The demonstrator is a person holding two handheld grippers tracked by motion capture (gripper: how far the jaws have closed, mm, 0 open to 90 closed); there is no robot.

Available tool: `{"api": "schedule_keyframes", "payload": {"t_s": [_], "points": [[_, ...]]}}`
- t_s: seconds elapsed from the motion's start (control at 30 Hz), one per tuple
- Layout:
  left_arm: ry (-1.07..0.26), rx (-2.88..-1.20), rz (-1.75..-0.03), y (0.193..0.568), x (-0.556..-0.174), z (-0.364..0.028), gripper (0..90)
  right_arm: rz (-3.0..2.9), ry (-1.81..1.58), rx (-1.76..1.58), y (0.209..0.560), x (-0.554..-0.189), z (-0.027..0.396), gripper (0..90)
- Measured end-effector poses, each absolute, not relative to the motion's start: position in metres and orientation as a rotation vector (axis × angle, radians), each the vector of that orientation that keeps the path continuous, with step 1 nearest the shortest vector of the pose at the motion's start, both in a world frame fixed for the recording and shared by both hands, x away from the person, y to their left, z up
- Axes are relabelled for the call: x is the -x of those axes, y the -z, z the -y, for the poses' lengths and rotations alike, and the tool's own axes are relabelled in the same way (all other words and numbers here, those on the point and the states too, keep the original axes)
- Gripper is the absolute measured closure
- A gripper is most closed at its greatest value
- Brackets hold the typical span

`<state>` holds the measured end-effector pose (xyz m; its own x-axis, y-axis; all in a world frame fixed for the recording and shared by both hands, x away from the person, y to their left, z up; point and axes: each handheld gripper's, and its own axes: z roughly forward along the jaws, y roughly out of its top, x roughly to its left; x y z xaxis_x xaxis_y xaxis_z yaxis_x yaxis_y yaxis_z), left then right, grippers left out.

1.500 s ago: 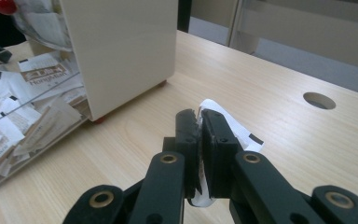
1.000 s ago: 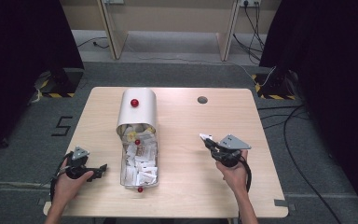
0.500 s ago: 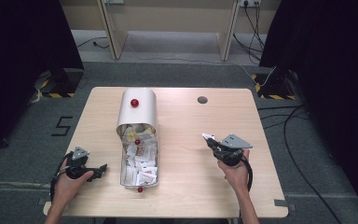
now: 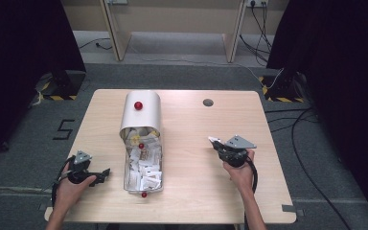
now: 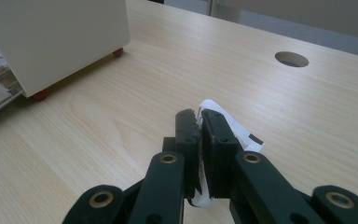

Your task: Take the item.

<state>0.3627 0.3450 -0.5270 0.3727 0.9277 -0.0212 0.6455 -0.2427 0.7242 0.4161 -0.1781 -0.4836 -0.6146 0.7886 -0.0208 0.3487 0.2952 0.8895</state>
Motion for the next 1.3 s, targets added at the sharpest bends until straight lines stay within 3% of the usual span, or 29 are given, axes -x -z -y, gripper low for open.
{"api": "schedule_keyframes", "payload": {"t_s": [1.3], "points": [[-0.556, -1.984, -1.354, 0.527, -0.363, -0.345, 0.0, -2.199, -1.218, -1.02, 0.502, -0.432, 0.159, 84.0]]}}
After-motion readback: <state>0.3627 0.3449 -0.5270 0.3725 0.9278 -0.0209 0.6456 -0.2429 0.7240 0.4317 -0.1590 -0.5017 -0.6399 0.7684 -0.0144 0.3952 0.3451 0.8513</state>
